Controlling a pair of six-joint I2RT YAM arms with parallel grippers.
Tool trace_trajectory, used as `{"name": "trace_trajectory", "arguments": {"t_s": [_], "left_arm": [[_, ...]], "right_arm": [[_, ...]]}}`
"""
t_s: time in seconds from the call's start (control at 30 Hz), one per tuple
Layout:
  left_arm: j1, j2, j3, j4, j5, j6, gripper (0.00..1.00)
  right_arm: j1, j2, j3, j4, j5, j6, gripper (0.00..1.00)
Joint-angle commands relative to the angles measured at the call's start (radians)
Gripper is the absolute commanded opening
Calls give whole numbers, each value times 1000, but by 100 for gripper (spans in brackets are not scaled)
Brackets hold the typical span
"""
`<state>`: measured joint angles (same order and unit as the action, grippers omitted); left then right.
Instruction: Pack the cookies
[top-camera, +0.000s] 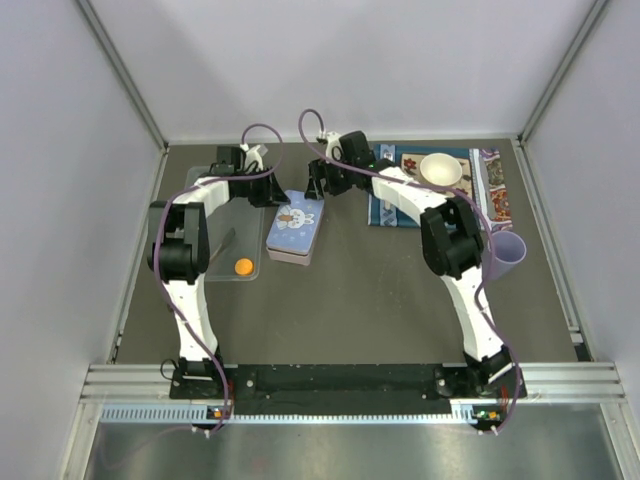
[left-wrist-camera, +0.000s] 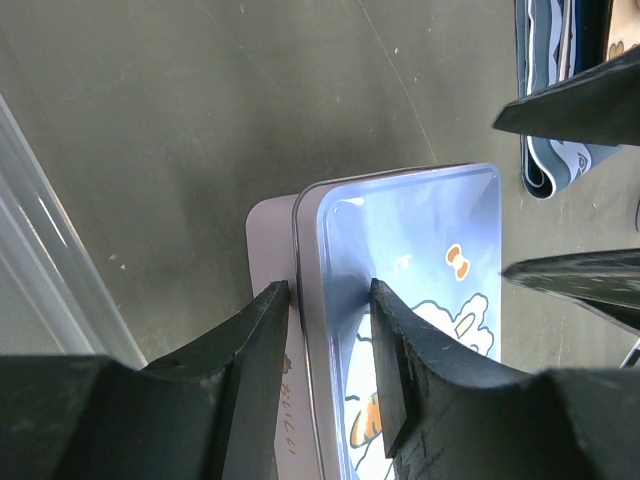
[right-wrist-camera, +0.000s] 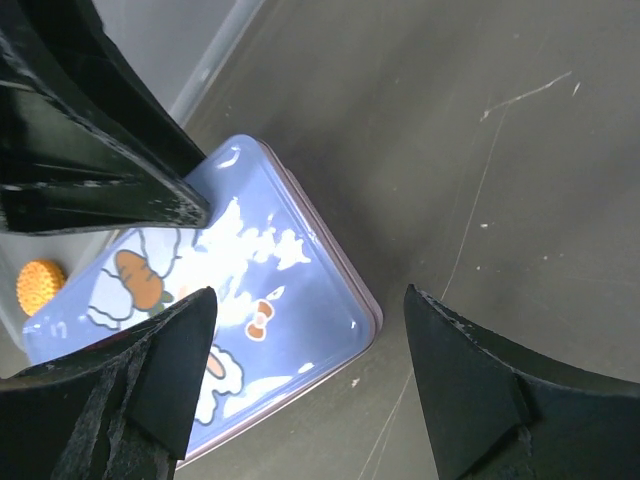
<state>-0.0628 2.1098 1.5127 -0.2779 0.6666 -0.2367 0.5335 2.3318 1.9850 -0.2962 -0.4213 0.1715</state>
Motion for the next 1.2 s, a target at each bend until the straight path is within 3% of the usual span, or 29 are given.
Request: {"name": "trace_trajectory", "arguments": {"t_s": [0.0, 0.6, 1.17], "left_arm": [[-9, -16, -17, -38, -50, 14, 42], [-5, -51, -91, -55, -58, 62, 42], [1, -34, -69, -99, -61, 74, 41]], "right_arm": [[-6, 34, 51, 11, -28, -23, 76], [2, -12, -21, 15, -28, -24, 76], [23, -253, -172, 51, 68, -147, 77]]}}
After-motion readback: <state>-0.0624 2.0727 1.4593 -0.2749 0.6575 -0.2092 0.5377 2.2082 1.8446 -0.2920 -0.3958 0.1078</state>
